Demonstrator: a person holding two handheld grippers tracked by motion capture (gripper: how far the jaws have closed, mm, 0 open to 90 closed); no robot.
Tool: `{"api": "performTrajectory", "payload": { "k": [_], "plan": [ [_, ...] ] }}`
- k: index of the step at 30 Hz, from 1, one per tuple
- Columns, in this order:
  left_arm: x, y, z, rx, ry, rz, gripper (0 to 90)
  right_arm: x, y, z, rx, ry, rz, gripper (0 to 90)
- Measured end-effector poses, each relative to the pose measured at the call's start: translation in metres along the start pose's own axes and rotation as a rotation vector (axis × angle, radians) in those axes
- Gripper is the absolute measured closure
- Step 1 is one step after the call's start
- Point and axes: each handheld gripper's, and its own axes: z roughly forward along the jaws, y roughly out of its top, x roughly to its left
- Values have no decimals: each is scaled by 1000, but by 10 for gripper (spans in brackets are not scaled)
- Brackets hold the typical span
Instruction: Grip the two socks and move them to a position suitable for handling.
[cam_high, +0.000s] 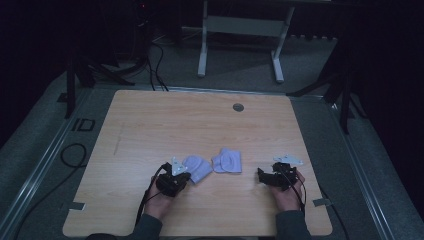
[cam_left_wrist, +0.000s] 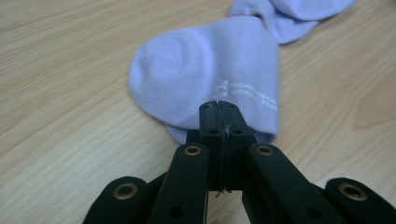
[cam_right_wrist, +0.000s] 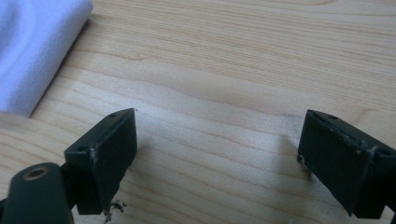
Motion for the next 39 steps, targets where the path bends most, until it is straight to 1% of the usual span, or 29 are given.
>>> {"api": "performTrajectory", "payload": {
  "k": [2,3,4,6,8,9,12,14,16,19,22,24,25,29,32,34,38,39],
  "plan": [
    [-4,0,1,-2,-21,3,896,0,0,0,0,0,0,115],
    [-4,0,1,-2,-21,3,896,0,0,0,0,0,0,115],
    [-8,1,2,0,-25,10,896,0,0,0,0,0,-1,116],
    [-17,1,5,4,-50,28,896,0,0,0,0,1,-1,116],
    [-22,2,7,3,-77,28,895,0,0,0,0,1,-1,116],
    [-24,2,8,7,-84,36,894,0,0,0,0,1,-1,116],
    [-28,3,8,2,-91,40,882,0,0,0,0,1,-1,115],
    [-26,4,5,-12,-82,30,860,0,0,0,0,1,-1,115],
    [-20,5,1,-23,-52,15,817,0,0,0,0,1,-1,116],
    [-6,7,-5,-35,-9,-33,782,0,0,0,0,2,-3,115],
    [9,10,-8,-53,28,-84,703,0,0,0,0,2,-3,115],
    [19,12,-7,-51,33,-122,689,0,0,0,0,2,-3,116],
    [23,12,-5,-41,31,-135,676,0,0,0,0,2,-3,115],
    [32,14,4,-20,25,-170,639,0,0,0,0,2,-3,115],
    [33,14,10,-6,11,-180,629,0,0,0,0,2,-3,115],
    [34,13,13,13,13,-178,644,0,0,0,0,2,-3,115],
    [33,12,15,27,25,-161,672,0,0,0,0,2,-3,115],
    [32,12,16,34,30,-150,682,0,0,0,0,2,-3,115]
  ]
}}
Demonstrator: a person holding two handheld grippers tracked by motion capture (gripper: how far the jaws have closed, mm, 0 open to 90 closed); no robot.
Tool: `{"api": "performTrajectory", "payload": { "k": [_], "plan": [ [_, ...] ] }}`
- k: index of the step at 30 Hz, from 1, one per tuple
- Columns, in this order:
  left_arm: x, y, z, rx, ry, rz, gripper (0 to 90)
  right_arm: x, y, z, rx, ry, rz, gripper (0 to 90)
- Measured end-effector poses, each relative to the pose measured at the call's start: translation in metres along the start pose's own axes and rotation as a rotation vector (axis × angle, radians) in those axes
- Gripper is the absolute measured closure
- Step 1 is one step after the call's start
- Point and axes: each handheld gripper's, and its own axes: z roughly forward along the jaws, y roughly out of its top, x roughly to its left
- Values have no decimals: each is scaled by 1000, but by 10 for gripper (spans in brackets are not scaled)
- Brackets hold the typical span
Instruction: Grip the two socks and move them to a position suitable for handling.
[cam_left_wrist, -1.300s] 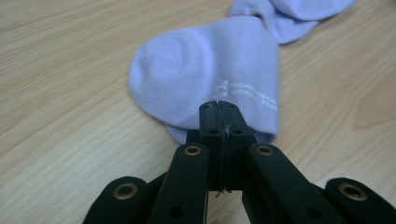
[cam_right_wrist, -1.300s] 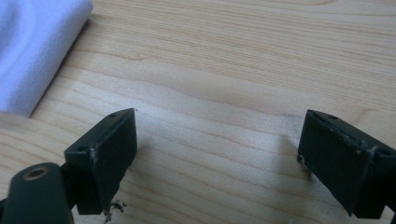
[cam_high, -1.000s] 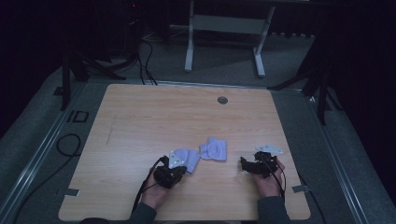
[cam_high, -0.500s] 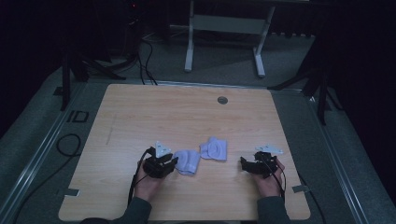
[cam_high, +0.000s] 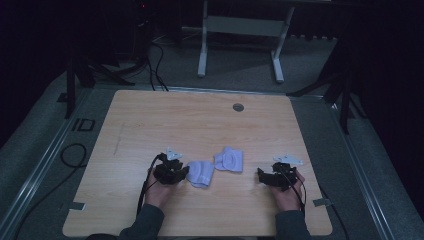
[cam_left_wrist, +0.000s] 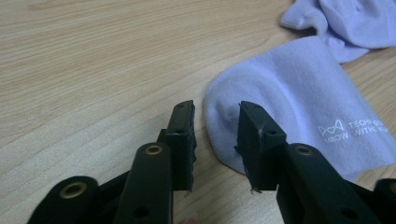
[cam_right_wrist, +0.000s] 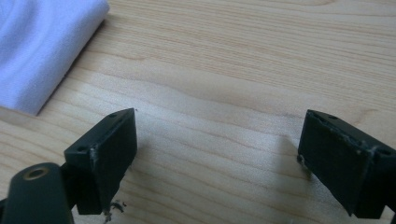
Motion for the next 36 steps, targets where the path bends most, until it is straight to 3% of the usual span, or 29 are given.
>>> {"api": "performTrajectory", "payload": {
  "k": [6,11,21,36],
  "plan": [
    [-4,-3,5,15,23,36,740,0,0,0,0,0,0,116],
    [-7,-2,5,18,7,54,881,0,0,0,0,0,0,116],
    [-4,4,-12,-28,-36,23,891,0,0,0,0,0,0,115],
    [-29,29,-38,-107,-117,74,890,0,0,0,0,0,0,116]
  ]
}}
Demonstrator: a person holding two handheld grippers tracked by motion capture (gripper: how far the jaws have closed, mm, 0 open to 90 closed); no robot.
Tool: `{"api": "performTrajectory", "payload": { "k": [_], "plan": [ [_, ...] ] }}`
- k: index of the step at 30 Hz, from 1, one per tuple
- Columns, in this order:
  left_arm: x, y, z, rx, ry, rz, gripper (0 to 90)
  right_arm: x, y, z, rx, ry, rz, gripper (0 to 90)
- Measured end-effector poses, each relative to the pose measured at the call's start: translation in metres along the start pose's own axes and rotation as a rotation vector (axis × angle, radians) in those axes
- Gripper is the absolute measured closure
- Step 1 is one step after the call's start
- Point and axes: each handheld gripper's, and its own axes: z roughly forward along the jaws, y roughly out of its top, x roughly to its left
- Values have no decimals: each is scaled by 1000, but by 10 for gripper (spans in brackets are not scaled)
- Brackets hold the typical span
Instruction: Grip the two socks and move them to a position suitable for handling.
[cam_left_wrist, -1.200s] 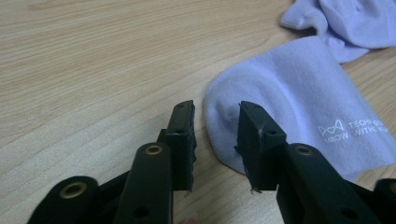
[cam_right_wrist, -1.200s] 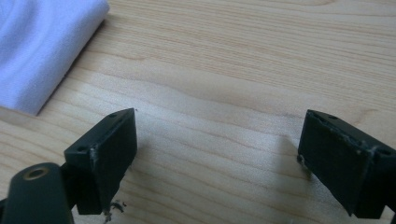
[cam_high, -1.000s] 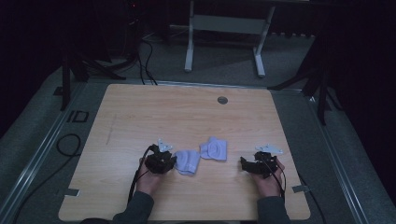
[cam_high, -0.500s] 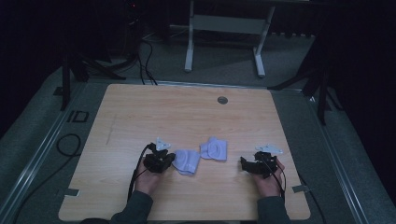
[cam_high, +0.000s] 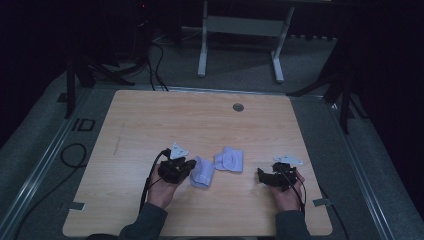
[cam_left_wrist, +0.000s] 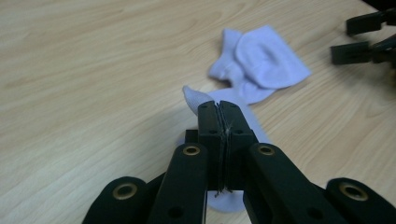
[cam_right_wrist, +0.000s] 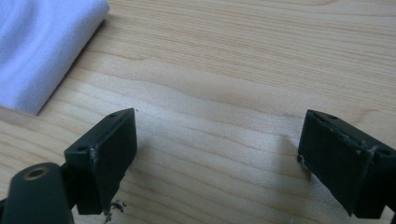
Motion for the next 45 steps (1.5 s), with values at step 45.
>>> {"api": "performTrajectory", "payload": {
  "k": [45],
  "plan": [
    [-29,-17,37,67,-55,82,742,0,0,0,0,-1,1,115]
  ]
}}
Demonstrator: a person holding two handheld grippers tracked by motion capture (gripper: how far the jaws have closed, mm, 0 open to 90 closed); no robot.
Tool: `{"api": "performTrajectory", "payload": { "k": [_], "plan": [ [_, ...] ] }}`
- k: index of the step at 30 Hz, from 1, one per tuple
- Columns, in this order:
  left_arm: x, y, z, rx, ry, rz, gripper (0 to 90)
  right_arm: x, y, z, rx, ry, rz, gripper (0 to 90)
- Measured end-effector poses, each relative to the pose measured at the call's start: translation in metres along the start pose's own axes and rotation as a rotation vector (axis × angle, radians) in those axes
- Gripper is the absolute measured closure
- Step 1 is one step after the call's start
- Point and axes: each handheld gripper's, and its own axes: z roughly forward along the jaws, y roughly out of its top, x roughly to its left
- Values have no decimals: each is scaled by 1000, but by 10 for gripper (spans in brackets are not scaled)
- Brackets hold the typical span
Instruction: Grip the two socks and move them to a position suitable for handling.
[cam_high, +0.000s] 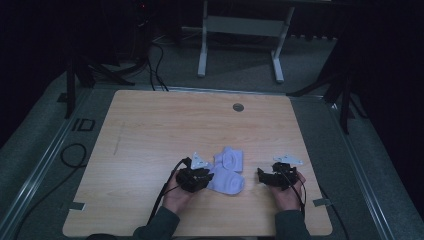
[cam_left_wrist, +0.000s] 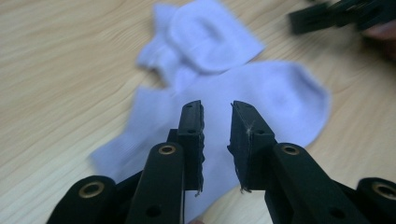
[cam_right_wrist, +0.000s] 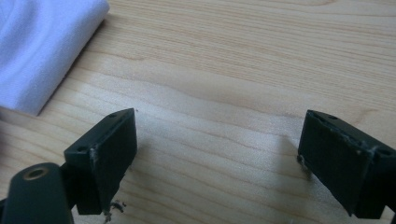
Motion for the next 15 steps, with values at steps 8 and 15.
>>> {"api": "performTrajectory", "payload": {
  "k": [8,15],
  "plan": [
    [18,-19,-1,34,50,-29,737,2,2,-6,25,-36,-2,225],
    [24,-26,1,56,66,-27,737,10,9,-18,35,8,-42,353]
  ]
}}
